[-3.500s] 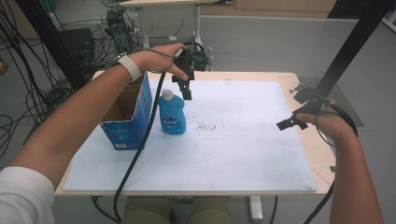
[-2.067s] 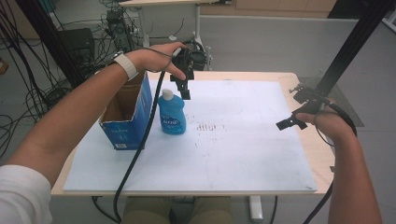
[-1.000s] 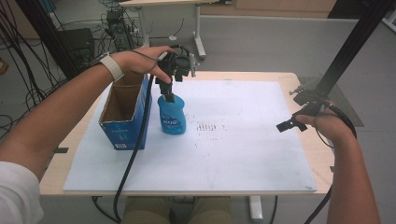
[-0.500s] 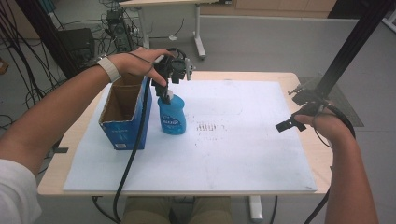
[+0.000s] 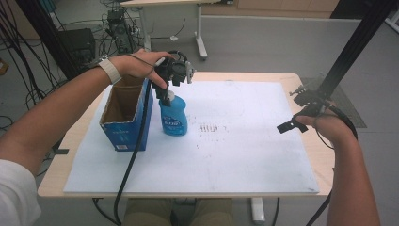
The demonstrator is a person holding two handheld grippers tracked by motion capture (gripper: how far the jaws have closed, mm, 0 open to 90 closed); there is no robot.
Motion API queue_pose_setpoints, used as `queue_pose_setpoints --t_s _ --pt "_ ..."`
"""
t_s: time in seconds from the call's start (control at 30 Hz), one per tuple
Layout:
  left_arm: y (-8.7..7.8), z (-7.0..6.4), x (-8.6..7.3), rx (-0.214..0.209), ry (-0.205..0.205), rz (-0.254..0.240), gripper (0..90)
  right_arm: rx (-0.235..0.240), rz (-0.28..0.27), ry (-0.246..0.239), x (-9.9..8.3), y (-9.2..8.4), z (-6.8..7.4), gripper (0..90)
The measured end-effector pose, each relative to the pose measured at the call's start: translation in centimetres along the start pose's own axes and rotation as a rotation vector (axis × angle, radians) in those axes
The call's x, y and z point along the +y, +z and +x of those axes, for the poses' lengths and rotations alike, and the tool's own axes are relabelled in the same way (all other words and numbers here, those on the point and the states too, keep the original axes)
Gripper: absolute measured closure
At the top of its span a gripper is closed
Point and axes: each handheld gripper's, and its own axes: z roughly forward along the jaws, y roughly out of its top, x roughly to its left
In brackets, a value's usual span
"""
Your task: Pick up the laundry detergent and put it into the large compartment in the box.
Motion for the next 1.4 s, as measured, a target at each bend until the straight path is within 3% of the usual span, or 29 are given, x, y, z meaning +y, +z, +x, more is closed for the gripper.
queue_pose_setpoints --t_s 0.53,1.4 --pt "0.08 -0.14 -0.87 0.006 -0.014 -0.020 7.7 -0.004 0.001 -0.005 0.35 -0.16 0.27 6.6" --pt "0.14 0.00 -0.60 0.003 -0.012 -0.018 8.3 -0.006 0.004 0.001 0.16 -0.17 0.04 6.6"
